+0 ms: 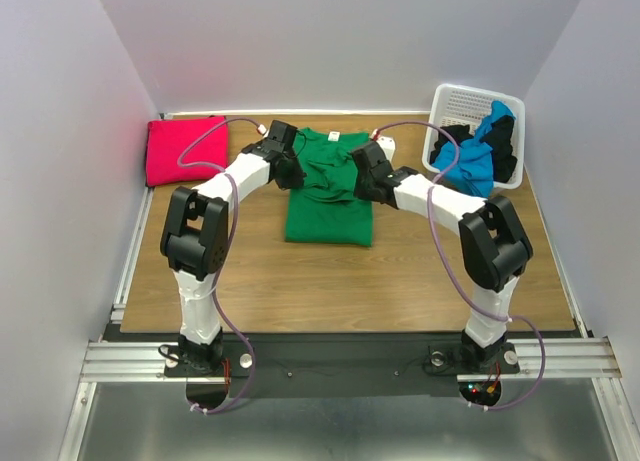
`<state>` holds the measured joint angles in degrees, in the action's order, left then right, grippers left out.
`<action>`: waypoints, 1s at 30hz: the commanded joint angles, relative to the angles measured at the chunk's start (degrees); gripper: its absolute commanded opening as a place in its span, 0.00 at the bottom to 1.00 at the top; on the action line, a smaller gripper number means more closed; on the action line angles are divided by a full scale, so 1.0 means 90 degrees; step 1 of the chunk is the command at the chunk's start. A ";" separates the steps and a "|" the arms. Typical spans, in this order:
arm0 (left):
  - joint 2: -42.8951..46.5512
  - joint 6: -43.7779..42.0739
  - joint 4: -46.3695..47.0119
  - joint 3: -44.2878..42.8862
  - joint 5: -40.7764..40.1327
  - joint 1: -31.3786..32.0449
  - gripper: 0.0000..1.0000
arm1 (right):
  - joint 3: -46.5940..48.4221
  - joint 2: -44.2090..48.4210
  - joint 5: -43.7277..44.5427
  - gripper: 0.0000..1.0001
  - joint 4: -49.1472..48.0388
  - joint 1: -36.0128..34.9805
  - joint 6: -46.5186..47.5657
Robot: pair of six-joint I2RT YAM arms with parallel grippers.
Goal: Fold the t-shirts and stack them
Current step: Fold the tshirt
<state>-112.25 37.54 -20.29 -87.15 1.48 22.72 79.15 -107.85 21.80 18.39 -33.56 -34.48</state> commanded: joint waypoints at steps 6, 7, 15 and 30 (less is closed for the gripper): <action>-0.0429 -0.0206 -0.0137 -0.0764 0.0129 -0.0161 0.20 | 0.0628 -0.0594 -0.0019 0.21 -0.0335 0.0135 0.0216; -0.0429 -0.0235 -0.0138 -0.0794 0.0177 -0.0161 0.30 | 0.0648 -0.0594 -0.0097 0.22 -0.0335 0.0135 0.0276; 0.0516 -0.0343 -0.0011 -0.0290 0.0256 -0.0161 0.92 | 0.0269 0.0292 -0.1082 0.80 -0.0325 0.0135 0.0569; 0.3672 0.0213 0.0936 0.3969 0.0207 -0.0171 0.99 | 0.0188 -0.0173 -0.2549 1.00 -0.0520 -0.0255 0.0775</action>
<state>-84.53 37.82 -14.13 -57.04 3.73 21.37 77.73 -105.84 2.61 16.23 -35.09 -28.23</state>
